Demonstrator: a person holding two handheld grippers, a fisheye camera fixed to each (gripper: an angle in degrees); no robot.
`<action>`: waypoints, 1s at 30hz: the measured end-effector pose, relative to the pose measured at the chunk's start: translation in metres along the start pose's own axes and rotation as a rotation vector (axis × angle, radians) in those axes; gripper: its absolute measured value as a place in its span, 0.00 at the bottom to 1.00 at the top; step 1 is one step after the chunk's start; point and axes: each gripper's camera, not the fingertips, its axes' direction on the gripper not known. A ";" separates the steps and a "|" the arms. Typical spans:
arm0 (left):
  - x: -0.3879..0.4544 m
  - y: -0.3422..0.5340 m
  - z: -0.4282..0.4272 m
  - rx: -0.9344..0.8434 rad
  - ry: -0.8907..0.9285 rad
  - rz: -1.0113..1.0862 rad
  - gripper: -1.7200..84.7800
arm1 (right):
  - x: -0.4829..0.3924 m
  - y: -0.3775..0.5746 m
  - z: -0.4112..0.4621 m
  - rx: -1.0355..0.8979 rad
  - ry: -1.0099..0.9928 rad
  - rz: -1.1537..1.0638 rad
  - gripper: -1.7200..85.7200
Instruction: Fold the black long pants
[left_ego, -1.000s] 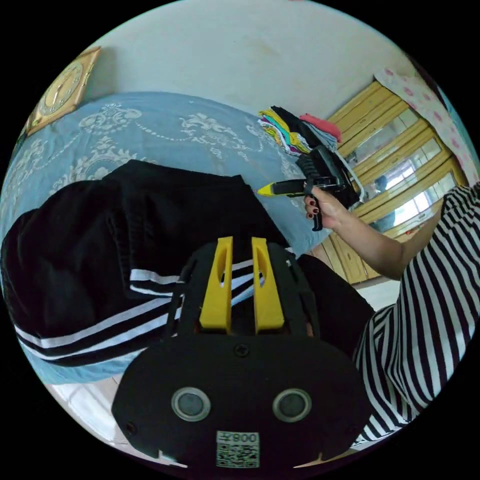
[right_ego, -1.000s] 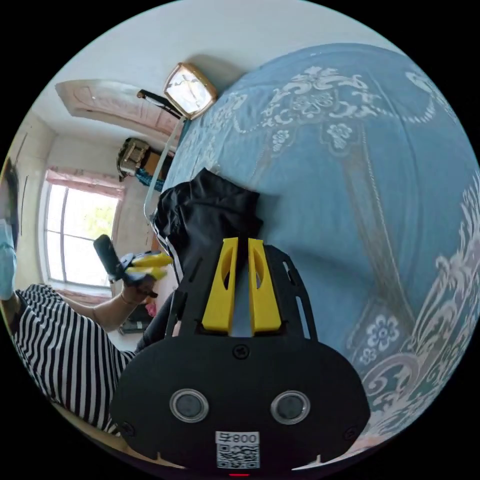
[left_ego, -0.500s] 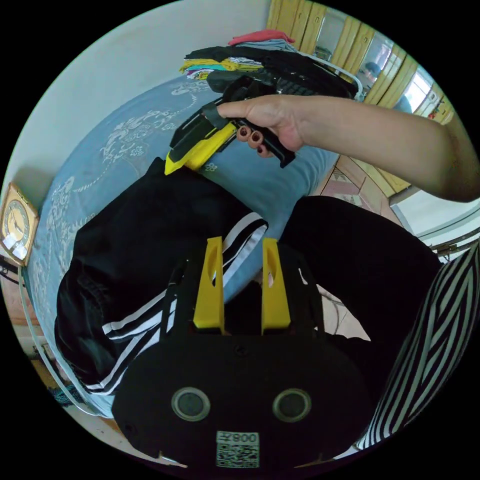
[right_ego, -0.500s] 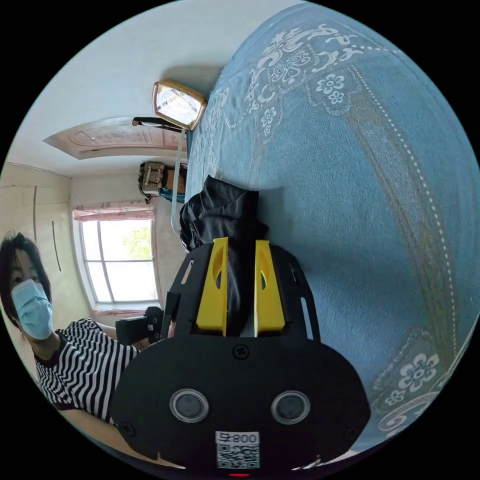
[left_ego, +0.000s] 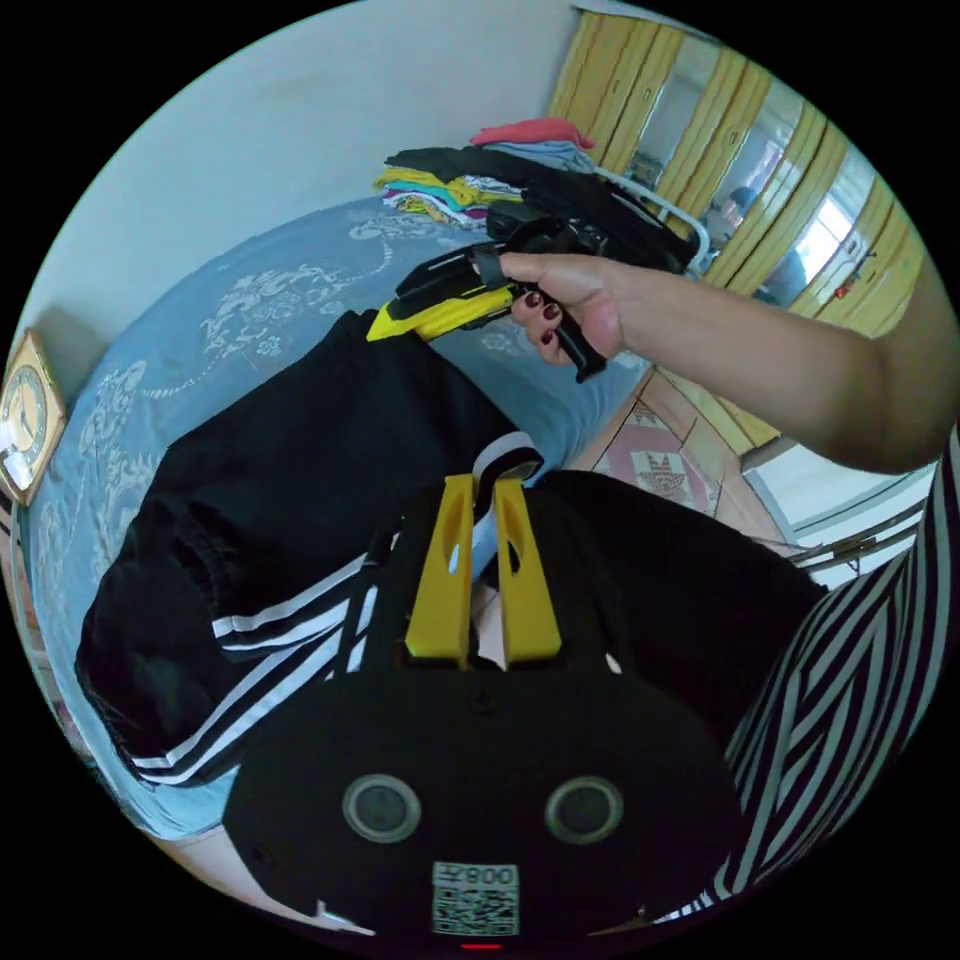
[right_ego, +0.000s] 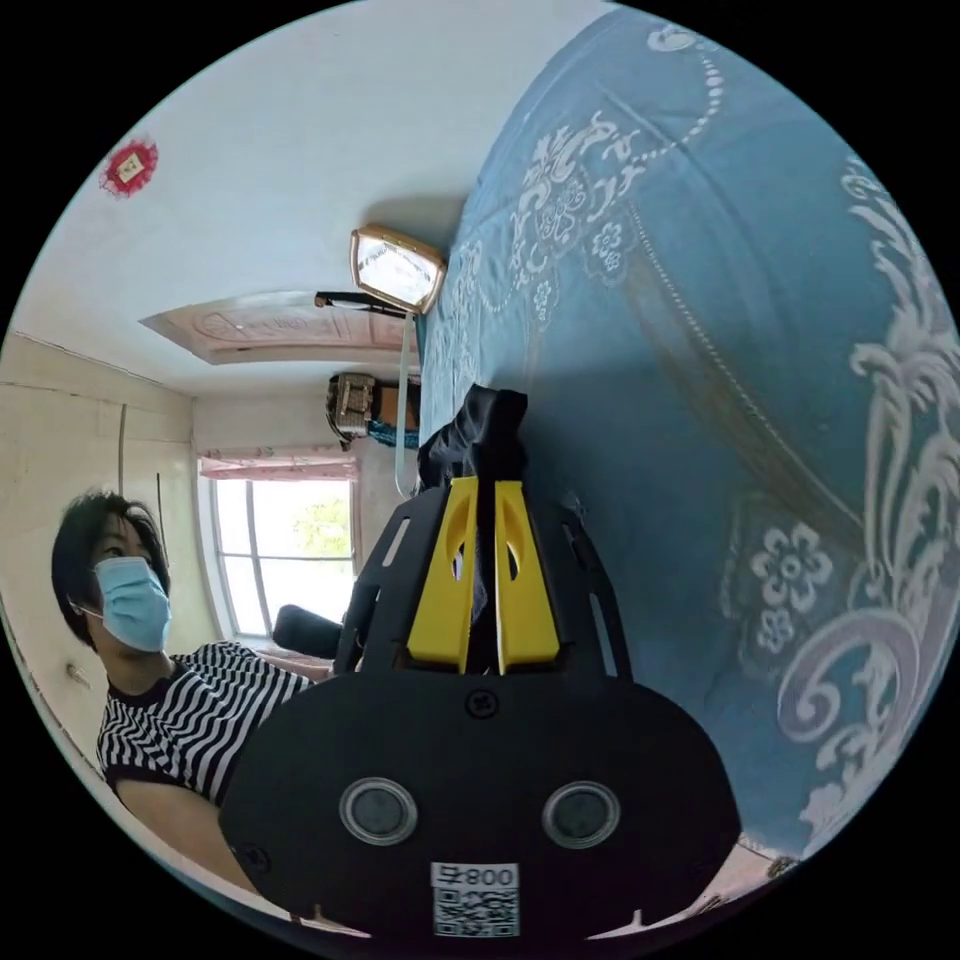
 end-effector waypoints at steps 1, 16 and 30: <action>0.000 0.001 -0.004 0.009 0.023 -0.010 0.05 | -0.002 0.008 -0.006 0.019 0.006 0.007 0.03; -0.125 0.148 -0.241 0.622 0.330 -0.448 0.05 | -0.156 -0.043 0.164 -0.138 -0.136 -0.330 0.05; -0.245 0.323 -0.367 0.837 0.332 -0.888 0.06 | -0.164 -0.081 0.426 -0.395 -0.030 -0.296 0.05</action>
